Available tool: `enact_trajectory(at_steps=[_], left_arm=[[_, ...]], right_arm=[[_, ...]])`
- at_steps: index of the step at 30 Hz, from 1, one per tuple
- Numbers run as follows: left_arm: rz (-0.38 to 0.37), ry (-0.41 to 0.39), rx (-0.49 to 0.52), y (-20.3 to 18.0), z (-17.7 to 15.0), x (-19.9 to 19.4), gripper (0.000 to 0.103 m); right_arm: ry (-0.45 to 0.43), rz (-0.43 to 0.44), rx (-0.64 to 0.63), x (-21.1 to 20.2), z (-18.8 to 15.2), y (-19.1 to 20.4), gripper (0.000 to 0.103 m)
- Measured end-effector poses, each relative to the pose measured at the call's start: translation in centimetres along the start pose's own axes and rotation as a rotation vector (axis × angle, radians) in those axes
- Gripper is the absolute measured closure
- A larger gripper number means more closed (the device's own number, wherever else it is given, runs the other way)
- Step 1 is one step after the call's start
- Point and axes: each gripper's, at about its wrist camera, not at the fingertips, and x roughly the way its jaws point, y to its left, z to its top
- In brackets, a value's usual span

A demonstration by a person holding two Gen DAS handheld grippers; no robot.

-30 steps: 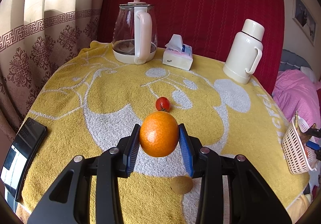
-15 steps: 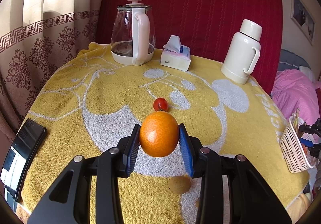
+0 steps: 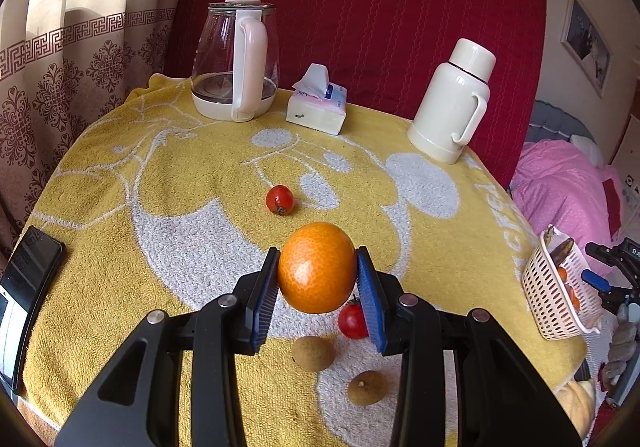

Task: Organize fruits
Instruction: 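Carry the held orange to the basket and open the left tool, then move both open tools back over the table toward the loose fruit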

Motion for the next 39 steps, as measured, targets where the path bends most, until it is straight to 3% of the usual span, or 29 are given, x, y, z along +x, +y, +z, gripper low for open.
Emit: enact_trajectory(at_steps=[5, 15, 22, 30, 33, 39], left_arm=[[-0.075, 0.030, 0.046, -2.6, -0.1, -0.4, 0.065], [-0.259, 0.104, 0.182, -11.4, 0.3, -0.3, 0.065], [-0.376, 0.143, 0.307, -19.1, -0.2, 0.1, 0.065], [-0.457, 0.177, 0.421, -26.0, -2.1, 0.8, 0.063], [-0.479, 0.174, 0.420, -26.4, -2.5, 0.9, 0.042], [-0.433, 0.161, 0.340, -24.0, -1.3, 1.5, 0.040]], right_arm=[[-0.167, -0.072, -0.114, -3.6, -1.0, 0.2, 0.041], [-0.336, -0.141, -0.158, -6.2, -1.6, -1.5, 0.039], [-0.356, -0.144, -0.141, -6.6, -1.2, -2.9, 0.039], [-0.379, -0.134, -0.119, -7.6, -1.1, -4.1, 0.039], [-0.376, -0.133, -0.121, -7.6, -1.2, -4.2, 0.039], [-0.366, -0.130, -0.129, -7.3, -1.6, -4.0, 0.039]])
